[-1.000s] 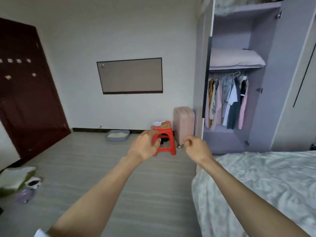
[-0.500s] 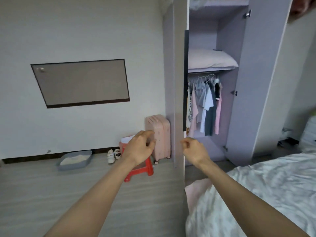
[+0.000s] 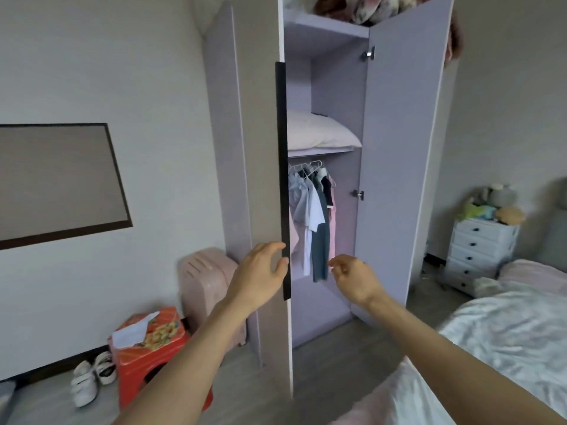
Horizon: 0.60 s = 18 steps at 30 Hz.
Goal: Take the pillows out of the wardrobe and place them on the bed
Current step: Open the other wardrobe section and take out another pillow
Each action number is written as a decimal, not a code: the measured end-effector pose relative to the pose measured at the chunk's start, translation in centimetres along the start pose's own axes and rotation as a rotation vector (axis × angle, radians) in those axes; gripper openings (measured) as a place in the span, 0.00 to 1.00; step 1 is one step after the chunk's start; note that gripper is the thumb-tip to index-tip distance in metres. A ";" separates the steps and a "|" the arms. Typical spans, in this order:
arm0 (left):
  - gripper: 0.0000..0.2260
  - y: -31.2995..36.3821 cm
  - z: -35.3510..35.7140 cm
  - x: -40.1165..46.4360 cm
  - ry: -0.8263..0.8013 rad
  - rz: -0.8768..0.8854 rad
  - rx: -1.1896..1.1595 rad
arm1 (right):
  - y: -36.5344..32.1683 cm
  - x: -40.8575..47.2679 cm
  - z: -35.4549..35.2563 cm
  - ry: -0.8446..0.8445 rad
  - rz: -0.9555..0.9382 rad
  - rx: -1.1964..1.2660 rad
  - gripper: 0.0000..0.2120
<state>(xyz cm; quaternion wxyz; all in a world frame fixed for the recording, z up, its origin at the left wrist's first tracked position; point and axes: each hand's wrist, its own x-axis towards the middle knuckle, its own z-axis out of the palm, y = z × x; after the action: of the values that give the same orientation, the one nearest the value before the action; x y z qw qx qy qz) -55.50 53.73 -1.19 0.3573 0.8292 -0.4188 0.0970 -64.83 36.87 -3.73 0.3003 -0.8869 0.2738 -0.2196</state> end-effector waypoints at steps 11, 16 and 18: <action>0.15 -7.5 3.1 24.6 0.043 0.210 -0.011 | 1.3 24.3 3.8 0.181 0.059 0.140 0.14; 0.15 -6.3 7.1 33.0 -0.010 0.379 -0.067 | 3.0 32.5 3.4 0.295 0.108 0.188 0.14; 0.15 -5.4 9.2 35.8 -0.055 0.434 -0.083 | 4.3 34.8 2.9 0.346 0.143 0.194 0.14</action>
<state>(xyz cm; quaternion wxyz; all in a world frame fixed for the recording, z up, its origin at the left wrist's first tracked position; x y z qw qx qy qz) -30.11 27.27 5.89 0.3501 0.7065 -0.6008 0.1317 -38.54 13.68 -0.80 0.3474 -0.7813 0.3609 -0.3723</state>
